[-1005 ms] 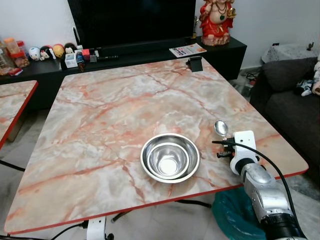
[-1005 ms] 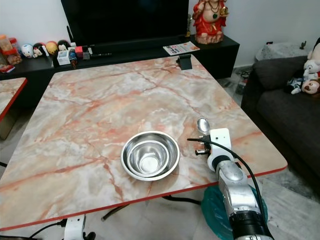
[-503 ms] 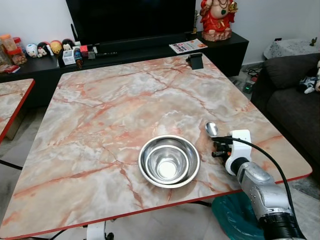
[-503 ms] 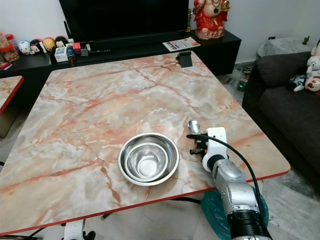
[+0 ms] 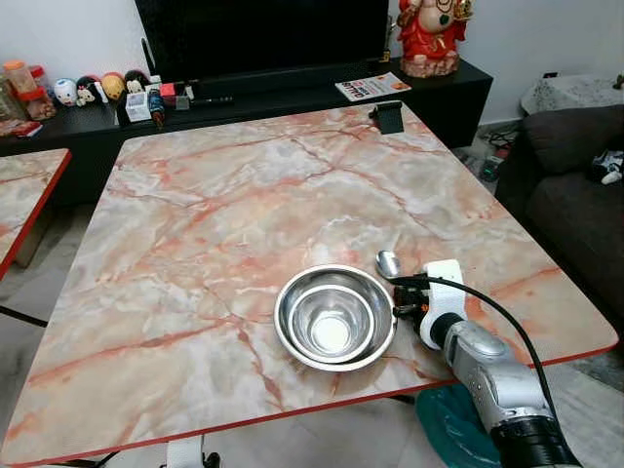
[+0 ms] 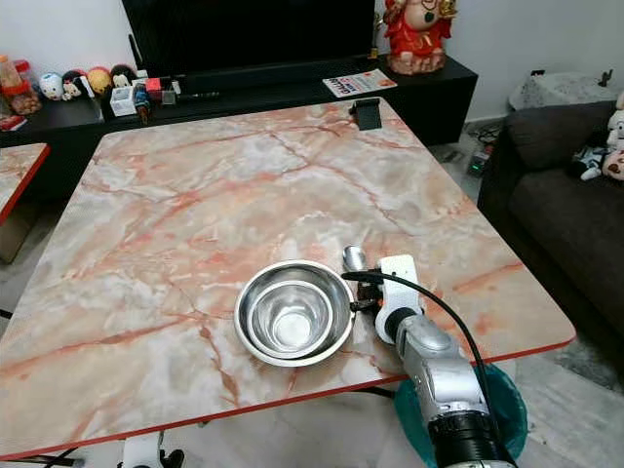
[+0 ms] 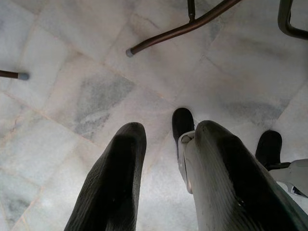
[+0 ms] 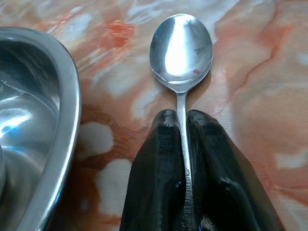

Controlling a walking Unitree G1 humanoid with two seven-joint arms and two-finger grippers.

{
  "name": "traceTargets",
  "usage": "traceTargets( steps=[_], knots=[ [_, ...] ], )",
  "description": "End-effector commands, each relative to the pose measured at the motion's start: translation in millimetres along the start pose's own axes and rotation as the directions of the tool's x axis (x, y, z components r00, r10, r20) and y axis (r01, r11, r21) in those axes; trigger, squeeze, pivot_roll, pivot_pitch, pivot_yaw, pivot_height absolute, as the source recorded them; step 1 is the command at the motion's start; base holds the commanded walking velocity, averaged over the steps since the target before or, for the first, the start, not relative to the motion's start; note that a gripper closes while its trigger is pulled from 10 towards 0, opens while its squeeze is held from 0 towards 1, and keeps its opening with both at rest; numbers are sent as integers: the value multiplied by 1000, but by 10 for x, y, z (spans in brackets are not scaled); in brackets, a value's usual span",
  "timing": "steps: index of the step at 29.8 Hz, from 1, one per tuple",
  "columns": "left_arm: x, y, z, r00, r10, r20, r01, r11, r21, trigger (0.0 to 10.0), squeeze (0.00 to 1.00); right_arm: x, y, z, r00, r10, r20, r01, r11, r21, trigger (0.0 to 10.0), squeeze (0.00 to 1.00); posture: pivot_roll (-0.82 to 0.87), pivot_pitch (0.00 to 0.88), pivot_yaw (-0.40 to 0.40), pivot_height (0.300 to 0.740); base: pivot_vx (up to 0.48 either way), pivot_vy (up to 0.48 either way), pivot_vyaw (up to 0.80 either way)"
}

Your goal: Setting the table

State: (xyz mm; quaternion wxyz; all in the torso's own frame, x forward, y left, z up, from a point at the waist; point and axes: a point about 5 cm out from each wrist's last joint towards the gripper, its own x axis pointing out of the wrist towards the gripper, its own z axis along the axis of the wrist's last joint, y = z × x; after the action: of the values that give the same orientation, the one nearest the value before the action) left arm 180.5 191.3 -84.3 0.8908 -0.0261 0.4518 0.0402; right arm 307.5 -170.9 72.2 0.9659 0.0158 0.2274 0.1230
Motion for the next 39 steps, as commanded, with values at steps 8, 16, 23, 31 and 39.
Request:
traceTargets(
  steps=[8,16,23,31,39],
  knots=[
    [-1,38,3,1000,9,-8,-9,1000,8,10000,0,-9,-53,29,998,-64,13,64,998,-13,10000,0,-56,9,72,740,0,0,0],
    [-2,39,1,1000,13,-7,-13,1000,8,10000,0,-5,-30,34,998,-64,20,64,998,-6,10000,0,-50,12,68,740,0,0,0],
    [-6,60,-13,1000,19,-11,-19,1000,7,10000,0,17,-12,30,997,-71,22,71,997,4,10000,0,-49,10,71,740,0,0,0],
    [-4,67,2,1000,22,-8,-22,1000,14,10000,0,16,3,1,998,-67,16,67,998,9,10000,761,-51,11,72,740,0,0,0],
    [-3,63,4,1000,22,-8,-22,1000,15,10000,0,15,1,2,998,-66,16,66,998,7,10000,1000,-49,9,71,740,0,0,0]
  ],
)
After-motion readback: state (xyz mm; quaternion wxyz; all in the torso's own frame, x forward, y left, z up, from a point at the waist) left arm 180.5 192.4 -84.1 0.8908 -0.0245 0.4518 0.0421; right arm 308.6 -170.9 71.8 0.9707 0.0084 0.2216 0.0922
